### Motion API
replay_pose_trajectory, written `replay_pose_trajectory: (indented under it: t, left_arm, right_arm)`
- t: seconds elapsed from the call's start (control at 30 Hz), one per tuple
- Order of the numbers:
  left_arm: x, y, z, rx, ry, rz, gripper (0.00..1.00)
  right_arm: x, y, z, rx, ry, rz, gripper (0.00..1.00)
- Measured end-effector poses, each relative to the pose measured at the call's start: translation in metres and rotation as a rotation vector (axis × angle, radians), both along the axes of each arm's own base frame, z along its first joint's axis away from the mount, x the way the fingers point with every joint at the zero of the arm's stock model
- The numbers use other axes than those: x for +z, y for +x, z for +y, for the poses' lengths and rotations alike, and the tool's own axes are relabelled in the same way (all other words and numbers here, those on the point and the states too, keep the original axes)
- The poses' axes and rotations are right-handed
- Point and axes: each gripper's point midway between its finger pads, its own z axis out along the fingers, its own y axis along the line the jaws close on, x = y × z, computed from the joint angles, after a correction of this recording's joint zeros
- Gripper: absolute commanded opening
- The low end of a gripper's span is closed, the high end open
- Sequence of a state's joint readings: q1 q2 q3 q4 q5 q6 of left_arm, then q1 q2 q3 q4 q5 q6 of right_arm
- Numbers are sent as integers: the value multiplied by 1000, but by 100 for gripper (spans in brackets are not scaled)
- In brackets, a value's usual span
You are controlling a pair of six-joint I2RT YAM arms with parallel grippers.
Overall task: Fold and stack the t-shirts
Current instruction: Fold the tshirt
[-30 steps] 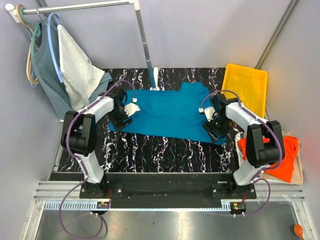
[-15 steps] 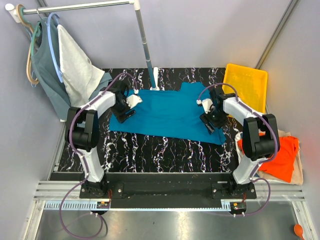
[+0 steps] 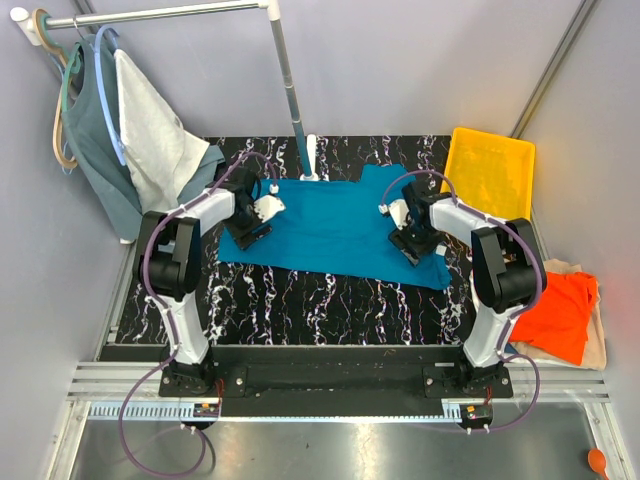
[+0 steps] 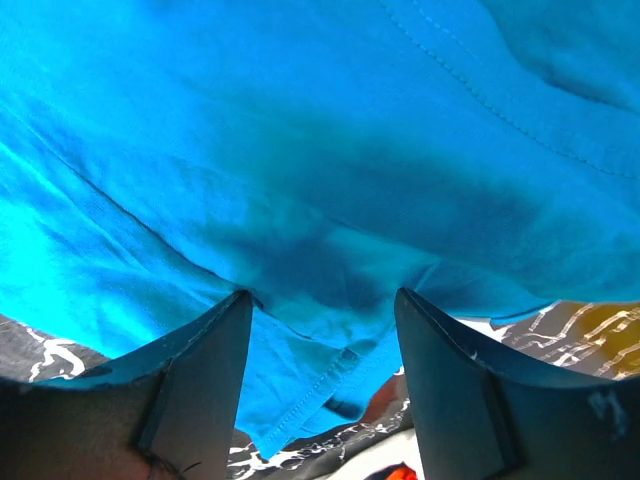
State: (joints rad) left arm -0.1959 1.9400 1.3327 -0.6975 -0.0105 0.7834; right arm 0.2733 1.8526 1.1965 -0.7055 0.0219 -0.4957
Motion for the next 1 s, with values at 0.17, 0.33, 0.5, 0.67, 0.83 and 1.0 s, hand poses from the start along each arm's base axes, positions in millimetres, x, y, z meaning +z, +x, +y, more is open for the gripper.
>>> replay_pose_trajectory:
  t: [0.17,0.33,0.5,0.67,0.83,1.0]
  left_arm:
    - [1,-5,2,-8,36,-46,75]
    - [2,-20,10,-3,73,-63,75]
    - [2,-38,14,-9,105,-73,75]
    - [2,-57,11,-38,151,-75,75]
    - [2,-76,7,-54,195,-74,75]
    - [1,-95,8,-59,218,-68,75]
  right_arm:
    - [3,-4,2,61,-51,-48,68]
    - [4,-20,0,110,-86,-54,68]
    - [4,-38,-3,137,-103,-28,68]
    - [2,-65,-4,176,-122,36,69]
    - [5,-84,0,219,-135,76,69]
    - [7,-102,0,255,-146,103,69]
